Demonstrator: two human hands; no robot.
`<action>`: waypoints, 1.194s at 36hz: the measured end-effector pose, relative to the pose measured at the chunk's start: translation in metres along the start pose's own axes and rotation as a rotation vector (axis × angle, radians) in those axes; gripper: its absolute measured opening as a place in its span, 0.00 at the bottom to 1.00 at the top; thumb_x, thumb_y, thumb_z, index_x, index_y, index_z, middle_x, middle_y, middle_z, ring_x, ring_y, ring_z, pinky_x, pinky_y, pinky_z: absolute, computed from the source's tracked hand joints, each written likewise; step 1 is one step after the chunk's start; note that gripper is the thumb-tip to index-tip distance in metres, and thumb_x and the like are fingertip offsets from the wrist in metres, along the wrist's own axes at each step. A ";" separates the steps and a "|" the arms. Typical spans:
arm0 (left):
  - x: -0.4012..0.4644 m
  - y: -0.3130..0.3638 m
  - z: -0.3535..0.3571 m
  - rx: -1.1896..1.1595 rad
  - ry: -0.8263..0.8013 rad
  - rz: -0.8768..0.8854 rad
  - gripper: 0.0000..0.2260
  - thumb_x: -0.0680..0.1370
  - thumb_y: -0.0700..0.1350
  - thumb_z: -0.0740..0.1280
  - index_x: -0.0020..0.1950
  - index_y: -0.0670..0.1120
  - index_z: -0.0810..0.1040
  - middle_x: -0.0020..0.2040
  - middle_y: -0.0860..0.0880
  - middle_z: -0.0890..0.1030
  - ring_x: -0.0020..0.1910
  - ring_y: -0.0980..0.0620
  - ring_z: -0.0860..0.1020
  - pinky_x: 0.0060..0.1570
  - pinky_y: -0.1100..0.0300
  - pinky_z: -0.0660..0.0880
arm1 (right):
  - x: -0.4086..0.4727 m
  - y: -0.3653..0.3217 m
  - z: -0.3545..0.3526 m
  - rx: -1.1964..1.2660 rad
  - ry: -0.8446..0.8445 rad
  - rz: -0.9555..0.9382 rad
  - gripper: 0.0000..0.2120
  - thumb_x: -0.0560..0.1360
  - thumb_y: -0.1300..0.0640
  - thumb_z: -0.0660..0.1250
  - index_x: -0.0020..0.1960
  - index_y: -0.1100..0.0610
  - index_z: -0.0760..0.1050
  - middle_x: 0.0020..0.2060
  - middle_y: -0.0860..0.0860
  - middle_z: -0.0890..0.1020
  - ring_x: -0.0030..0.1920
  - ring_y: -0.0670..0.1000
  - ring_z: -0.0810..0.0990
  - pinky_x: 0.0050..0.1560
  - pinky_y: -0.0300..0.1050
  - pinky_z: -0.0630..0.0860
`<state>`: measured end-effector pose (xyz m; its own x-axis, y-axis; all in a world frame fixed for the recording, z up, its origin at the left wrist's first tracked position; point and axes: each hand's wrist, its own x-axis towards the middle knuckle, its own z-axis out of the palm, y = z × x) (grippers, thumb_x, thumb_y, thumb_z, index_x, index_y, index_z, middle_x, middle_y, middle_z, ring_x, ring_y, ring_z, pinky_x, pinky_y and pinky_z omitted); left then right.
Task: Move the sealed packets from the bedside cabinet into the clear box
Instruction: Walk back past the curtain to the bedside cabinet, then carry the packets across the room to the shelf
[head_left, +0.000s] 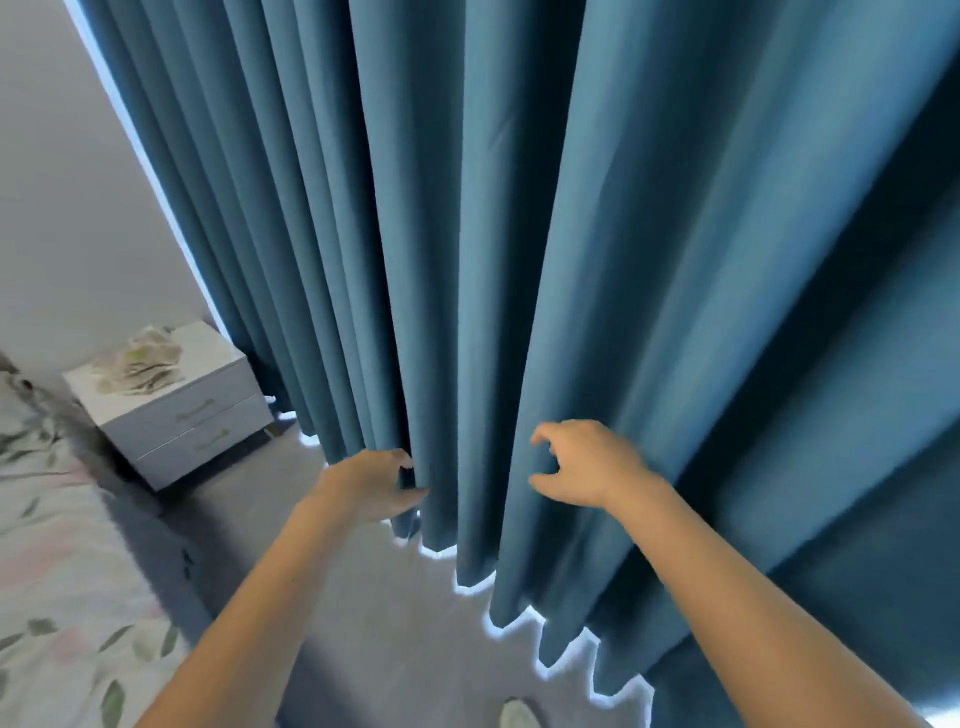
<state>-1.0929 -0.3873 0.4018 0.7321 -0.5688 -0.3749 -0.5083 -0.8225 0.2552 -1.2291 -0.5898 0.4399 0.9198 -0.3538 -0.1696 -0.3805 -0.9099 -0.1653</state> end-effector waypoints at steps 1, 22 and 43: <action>0.010 -0.006 -0.004 0.006 0.016 -0.016 0.24 0.72 0.63 0.61 0.67 0.57 0.71 0.61 0.53 0.77 0.61 0.50 0.75 0.60 0.54 0.73 | 0.015 -0.004 -0.002 -0.010 0.000 -0.029 0.22 0.73 0.47 0.64 0.66 0.46 0.68 0.58 0.46 0.76 0.62 0.52 0.72 0.49 0.45 0.69; 0.095 -0.221 -0.106 -0.150 0.349 -0.744 0.16 0.79 0.55 0.58 0.63 0.53 0.74 0.61 0.47 0.79 0.59 0.45 0.77 0.55 0.54 0.74 | 0.350 -0.227 -0.014 -0.096 -0.108 -0.660 0.18 0.75 0.48 0.62 0.63 0.48 0.70 0.53 0.48 0.79 0.53 0.52 0.77 0.48 0.45 0.74; 0.228 -0.515 -0.229 -0.150 0.329 -0.759 0.16 0.79 0.54 0.57 0.65 0.53 0.73 0.58 0.51 0.80 0.59 0.47 0.76 0.54 0.54 0.74 | 0.596 -0.509 0.024 -0.124 -0.183 -0.668 0.17 0.76 0.49 0.62 0.64 0.49 0.71 0.57 0.49 0.78 0.56 0.53 0.76 0.45 0.41 0.71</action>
<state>-0.5605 -0.0936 0.3889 0.9578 0.1860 -0.2192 0.2240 -0.9608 0.1632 -0.4899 -0.3320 0.3994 0.9177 0.3214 -0.2333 0.2838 -0.9417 -0.1809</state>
